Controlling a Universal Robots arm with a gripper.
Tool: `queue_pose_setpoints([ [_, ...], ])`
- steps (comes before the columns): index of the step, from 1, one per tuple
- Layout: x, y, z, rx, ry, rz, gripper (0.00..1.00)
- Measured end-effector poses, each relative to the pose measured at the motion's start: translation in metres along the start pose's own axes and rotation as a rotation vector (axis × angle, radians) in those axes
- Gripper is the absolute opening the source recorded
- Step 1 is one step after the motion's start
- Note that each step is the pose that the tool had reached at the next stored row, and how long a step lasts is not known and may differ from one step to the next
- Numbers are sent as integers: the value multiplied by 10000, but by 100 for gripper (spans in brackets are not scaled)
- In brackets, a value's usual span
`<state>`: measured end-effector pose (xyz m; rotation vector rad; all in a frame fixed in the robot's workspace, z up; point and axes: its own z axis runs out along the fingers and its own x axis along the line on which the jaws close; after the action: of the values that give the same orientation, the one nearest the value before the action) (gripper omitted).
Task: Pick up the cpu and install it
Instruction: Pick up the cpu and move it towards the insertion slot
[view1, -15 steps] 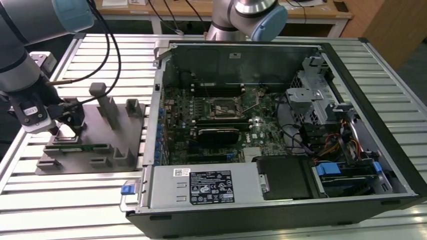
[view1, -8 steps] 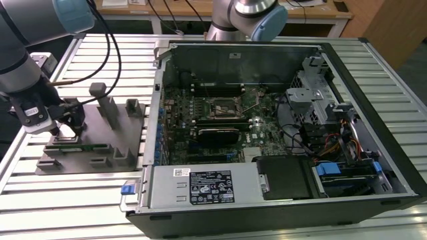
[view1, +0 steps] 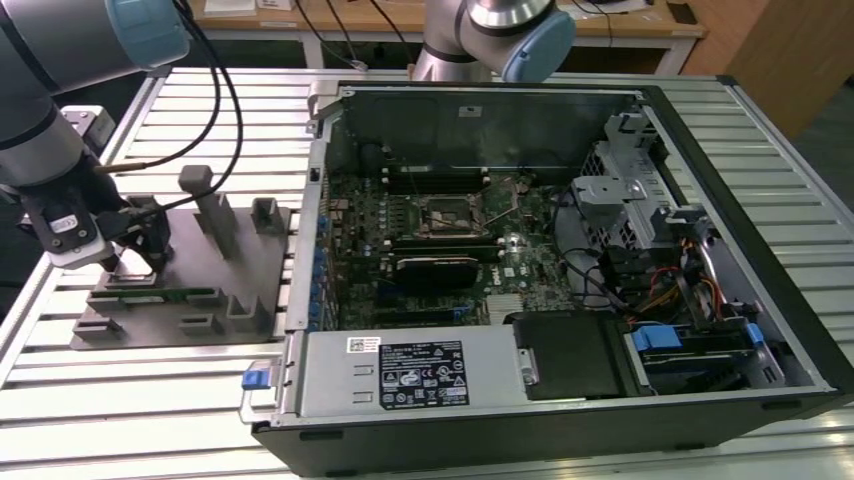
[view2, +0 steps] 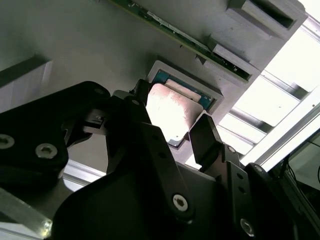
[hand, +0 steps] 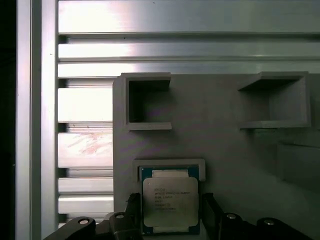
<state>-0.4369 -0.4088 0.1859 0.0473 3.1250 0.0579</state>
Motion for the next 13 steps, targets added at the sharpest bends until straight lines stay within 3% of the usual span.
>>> queue_pose_setpoints([
  [13, 3, -1, 17, -17, 1, 1, 60],
])
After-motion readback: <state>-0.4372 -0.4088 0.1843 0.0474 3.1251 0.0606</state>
